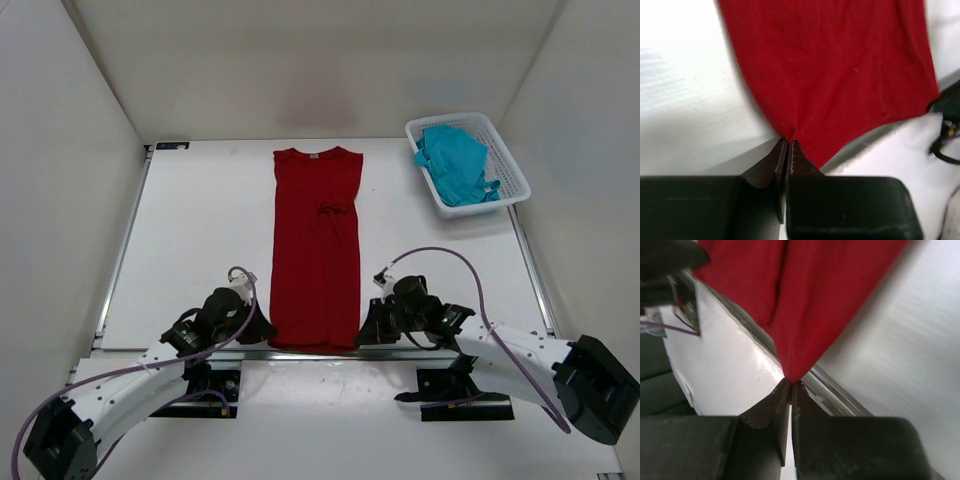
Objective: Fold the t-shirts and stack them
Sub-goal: Grab the bottom of the folded rectangular tshirt with both arms, then fold the folded rectangular tshirt in 1/3 of the way
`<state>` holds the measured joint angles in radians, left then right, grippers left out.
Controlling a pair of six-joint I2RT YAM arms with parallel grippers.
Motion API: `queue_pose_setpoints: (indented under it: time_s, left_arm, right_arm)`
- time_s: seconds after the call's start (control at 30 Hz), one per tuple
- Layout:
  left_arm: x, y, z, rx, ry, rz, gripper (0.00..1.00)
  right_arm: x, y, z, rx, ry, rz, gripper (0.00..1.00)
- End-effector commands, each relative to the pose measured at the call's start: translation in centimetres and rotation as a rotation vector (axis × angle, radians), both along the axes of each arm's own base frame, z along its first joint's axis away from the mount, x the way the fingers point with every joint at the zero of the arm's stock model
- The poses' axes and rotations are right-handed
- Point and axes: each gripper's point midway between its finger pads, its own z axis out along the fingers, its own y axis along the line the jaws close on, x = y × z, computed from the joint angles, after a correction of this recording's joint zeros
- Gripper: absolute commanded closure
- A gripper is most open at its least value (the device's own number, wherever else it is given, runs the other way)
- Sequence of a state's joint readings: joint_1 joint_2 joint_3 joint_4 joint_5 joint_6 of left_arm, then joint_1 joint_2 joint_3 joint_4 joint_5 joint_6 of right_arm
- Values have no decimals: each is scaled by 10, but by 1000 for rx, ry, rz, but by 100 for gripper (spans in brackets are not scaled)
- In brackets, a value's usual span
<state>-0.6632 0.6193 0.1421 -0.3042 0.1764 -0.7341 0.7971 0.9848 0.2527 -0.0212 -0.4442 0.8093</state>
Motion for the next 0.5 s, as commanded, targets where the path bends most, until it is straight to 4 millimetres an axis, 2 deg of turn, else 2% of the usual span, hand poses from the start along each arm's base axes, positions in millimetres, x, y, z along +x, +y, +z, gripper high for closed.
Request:
queue_pose_setpoints:
  time_s: [0.0,0.03,0.07,0.1,0.13,0.17,0.2,0.23,0.27,0.3,0.37,0.4,0.43,0.47]
  left_arm:
    - [3,-9,35,-45,-13,-24,99]
    - [17,-9,53,-52,-53,-15,99]
    - [25,-10,57,-39,-57,-13,99]
    - [42,-10,72,-32,-85,-6,99]
    - [60,-11,92,-46,-140,4,99]
    - [76,-8,90,-13,-153,21,99]
    - [91,-11,95,2,-151,29,99]
    - [110,-10,111,25,-200,43,99]
    - [131,-7,116,76,-213,70,100]
    - [142,-8,105,120,-183,76,100]
    - [175,-10,120,184,-242,112,100]
    - [187,-7,111,220,-230,128,100]
    - [201,-8,110,233,-226,139,100]
    - [213,-7,118,221,-237,148,100]
  right_arm:
    - [23,3,36,44,-59,-47,100]
    - [37,1,49,63,-74,-71,100]
    - [55,-1,62,70,-131,-85,100]
    - [66,-5,60,46,-124,-105,100]
    - [83,-8,65,43,-146,-105,100]
    - [102,-11,78,64,-188,-116,100]
    - [123,-15,82,55,-194,-140,100]
    - [134,-16,76,41,-183,-142,100]
    - [156,-18,79,19,-219,-164,100]
    - [170,-21,77,0,-224,-184,100]
    - [214,-26,81,-15,-246,-222,100]
    - [232,-25,91,-6,-273,-234,100]
    - [254,-29,90,-13,-276,-253,100]
    - [262,-27,81,-22,-249,-252,100]
